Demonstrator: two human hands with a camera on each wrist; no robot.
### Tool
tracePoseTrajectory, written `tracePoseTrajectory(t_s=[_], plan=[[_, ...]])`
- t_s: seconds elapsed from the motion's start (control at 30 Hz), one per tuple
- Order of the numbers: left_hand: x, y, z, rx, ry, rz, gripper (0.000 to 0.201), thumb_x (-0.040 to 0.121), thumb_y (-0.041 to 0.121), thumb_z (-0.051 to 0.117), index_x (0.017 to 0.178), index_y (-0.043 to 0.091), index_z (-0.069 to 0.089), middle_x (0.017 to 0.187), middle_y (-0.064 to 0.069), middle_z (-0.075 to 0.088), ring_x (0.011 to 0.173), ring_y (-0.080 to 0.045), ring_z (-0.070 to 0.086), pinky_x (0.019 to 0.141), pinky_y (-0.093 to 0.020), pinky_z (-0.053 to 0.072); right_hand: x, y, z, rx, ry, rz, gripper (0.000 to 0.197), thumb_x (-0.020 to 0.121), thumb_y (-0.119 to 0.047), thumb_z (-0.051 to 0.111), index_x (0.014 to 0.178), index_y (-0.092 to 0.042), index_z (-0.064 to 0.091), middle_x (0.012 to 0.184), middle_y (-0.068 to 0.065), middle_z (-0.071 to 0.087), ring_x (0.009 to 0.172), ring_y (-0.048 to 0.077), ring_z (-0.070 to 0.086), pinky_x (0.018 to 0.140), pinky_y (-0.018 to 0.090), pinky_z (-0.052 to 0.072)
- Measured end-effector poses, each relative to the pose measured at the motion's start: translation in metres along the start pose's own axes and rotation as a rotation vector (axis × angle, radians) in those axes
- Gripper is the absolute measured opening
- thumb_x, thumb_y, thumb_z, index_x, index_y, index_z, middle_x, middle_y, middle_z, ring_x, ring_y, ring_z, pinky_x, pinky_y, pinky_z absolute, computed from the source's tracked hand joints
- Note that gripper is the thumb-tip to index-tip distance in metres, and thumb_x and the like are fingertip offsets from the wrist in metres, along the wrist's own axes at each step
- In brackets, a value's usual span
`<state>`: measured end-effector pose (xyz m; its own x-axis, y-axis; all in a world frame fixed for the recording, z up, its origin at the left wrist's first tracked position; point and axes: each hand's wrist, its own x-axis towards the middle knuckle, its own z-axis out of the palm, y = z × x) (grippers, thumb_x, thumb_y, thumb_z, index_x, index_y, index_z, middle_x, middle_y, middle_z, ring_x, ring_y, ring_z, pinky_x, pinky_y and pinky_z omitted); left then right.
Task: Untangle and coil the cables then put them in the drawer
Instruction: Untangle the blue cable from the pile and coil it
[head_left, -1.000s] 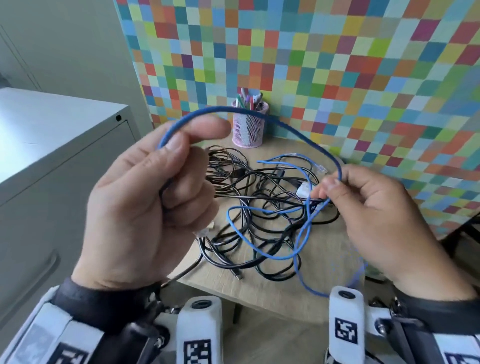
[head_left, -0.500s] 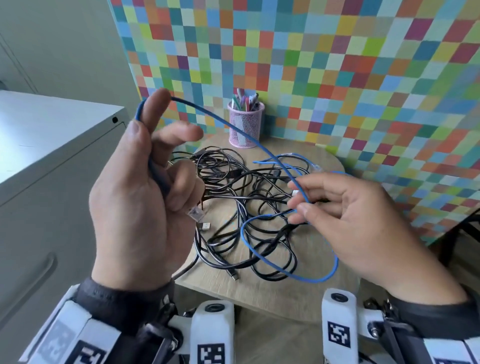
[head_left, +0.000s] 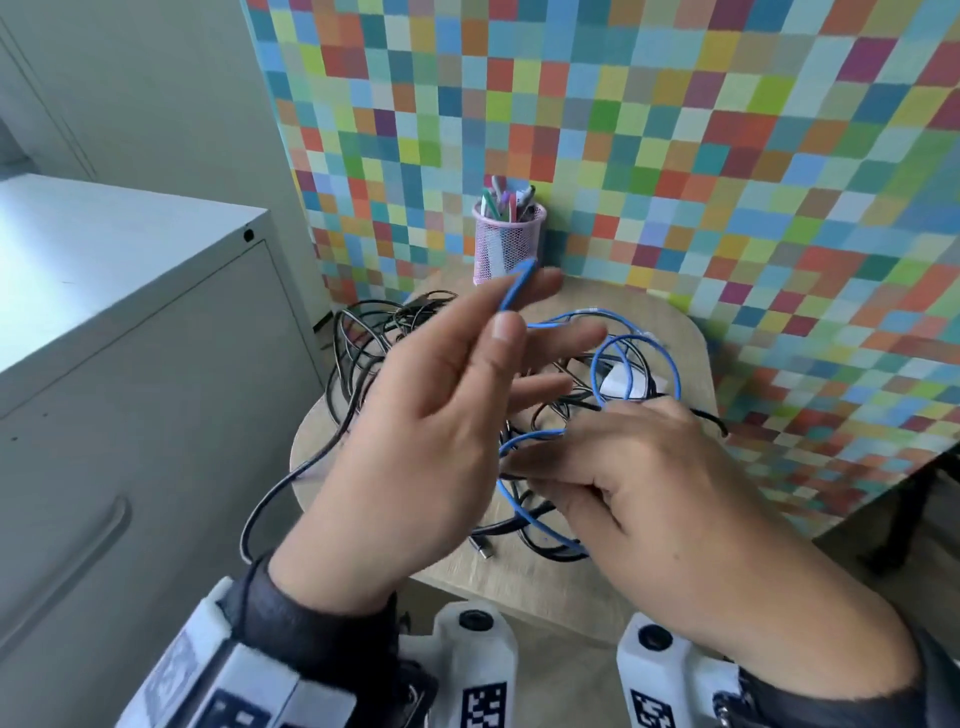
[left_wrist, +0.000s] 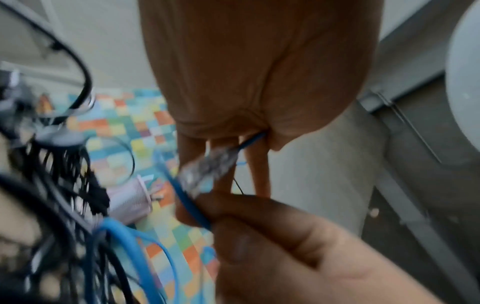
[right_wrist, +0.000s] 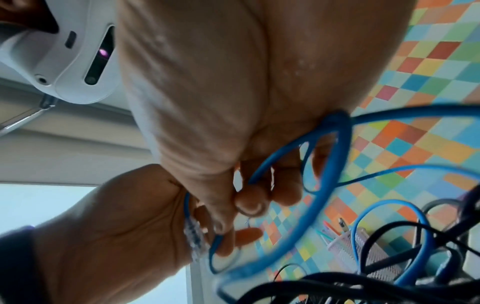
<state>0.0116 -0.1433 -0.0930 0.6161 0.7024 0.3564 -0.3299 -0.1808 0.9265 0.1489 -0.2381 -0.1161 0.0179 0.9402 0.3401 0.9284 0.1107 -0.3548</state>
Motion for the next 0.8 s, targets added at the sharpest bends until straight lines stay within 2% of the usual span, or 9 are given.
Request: tracePoseTrajectory(t_s=[0.07,0.13,0.23,0.3,0.37,0.43,0.57,0.7,0.8], plan=[[0.001,-0.002,-0.005,0.190,-0.018,-0.020,0.033,0.111,0.020,0.038,0.137,0.017,0.058,0.118,0.013,0.075,0.110,-0.010,0.073,0.094,-0.034,0.060,-0.001,0.001,-0.004,0.007,0.118,-0.022,0.021,0.094,-0.028,0.062,0.104,-0.039,0.076,0.079,-0.022,0.061,0.081,0.008,0.061,0.096,0.047,0.047],[0.001,0.001,-0.010,0.251,-0.022,-0.070,0.032,0.109,0.022,0.039,0.132,0.023,0.060,0.108,0.011,0.078,0.099,-0.015,0.076,0.091,-0.036,0.061,-0.003,0.004,-0.011,0.083,0.180,-0.040,0.014,0.094,-0.023,0.065,0.096,-0.032,0.077,0.078,-0.015,0.066,0.078,0.007,0.063,0.114,0.039,0.039],[0.000,0.008,-0.010,0.294,-0.065,-0.098,0.029,0.109,0.021,0.040,0.126,0.023,0.063,0.096,0.008,0.079,0.076,-0.021,0.077,0.074,-0.030,0.063,-0.003,0.001,-0.021,0.206,0.197,-0.056,0.010,0.093,-0.020,0.069,0.092,-0.025,0.078,0.081,-0.013,0.070,0.081,0.010,0.068,0.087,0.028,0.053],[-0.002,0.007,-0.009,0.471,-0.156,-0.065,0.028,0.109,0.023,0.042,0.122,0.025,0.066,0.077,0.018,0.073,0.058,-0.009,0.069,0.060,-0.016,0.053,-0.002,-0.002,-0.023,0.285,0.214,-0.036,0.005,0.090,-0.023,0.074,0.090,-0.026,0.079,0.080,-0.014,0.071,0.079,0.010,0.070,0.070,0.023,0.052],[-0.003,0.006,-0.010,0.638,-0.221,-0.024,0.027,0.108,0.028,0.045,0.112,0.028,0.071,0.060,0.023,0.058,0.053,0.002,0.055,0.054,-0.009,0.037,-0.003,0.000,-0.025,0.270,0.232,-0.013,0.007,0.084,-0.036,0.078,0.085,-0.030,0.077,0.069,-0.010,0.065,0.068,0.011,0.066,0.067,0.018,0.047],[-0.003,0.006,-0.015,0.688,-0.219,-0.053,0.033,0.106,0.041,0.049,0.091,0.027,0.075,0.050,0.013,0.045,0.048,-0.003,0.042,0.050,-0.015,0.031,-0.006,0.010,-0.031,0.208,0.220,0.042,0.019,0.079,-0.053,0.075,0.084,-0.034,0.075,0.062,-0.004,0.057,0.062,0.017,0.058,0.065,0.015,0.041],[0.000,0.012,-0.035,0.569,-0.145,-0.078,0.048,0.088,0.053,0.060,0.071,0.008,0.064,0.053,0.009,0.032,0.050,-0.011,0.026,0.046,-0.022,0.022,-0.013,0.030,-0.043,0.112,0.179,0.157,0.030,0.073,-0.067,0.070,0.082,-0.038,0.075,0.076,-0.012,0.063,0.082,0.012,0.062,0.075,0.017,0.042],[0.006,0.008,-0.049,0.380,0.102,-0.013,0.042,0.095,0.047,0.059,0.065,0.019,0.054,0.054,0.006,0.033,0.048,-0.014,0.025,0.047,-0.028,0.023,-0.017,0.044,-0.036,0.038,0.229,0.229,0.021,0.081,-0.031,0.075,0.099,-0.041,0.076,0.128,-0.021,0.060,0.126,0.003,0.053,0.107,0.025,0.039],[0.013,0.007,-0.057,0.118,0.329,0.012,0.045,0.108,0.031,0.050,0.065,0.022,0.042,0.050,0.008,0.032,0.042,-0.013,0.020,0.044,-0.027,0.019,-0.016,0.053,-0.034,0.046,0.305,0.313,0.042,0.085,-0.008,0.066,0.107,-0.042,0.074,0.133,-0.020,0.059,0.119,-0.002,0.054,0.096,0.003,0.034]])
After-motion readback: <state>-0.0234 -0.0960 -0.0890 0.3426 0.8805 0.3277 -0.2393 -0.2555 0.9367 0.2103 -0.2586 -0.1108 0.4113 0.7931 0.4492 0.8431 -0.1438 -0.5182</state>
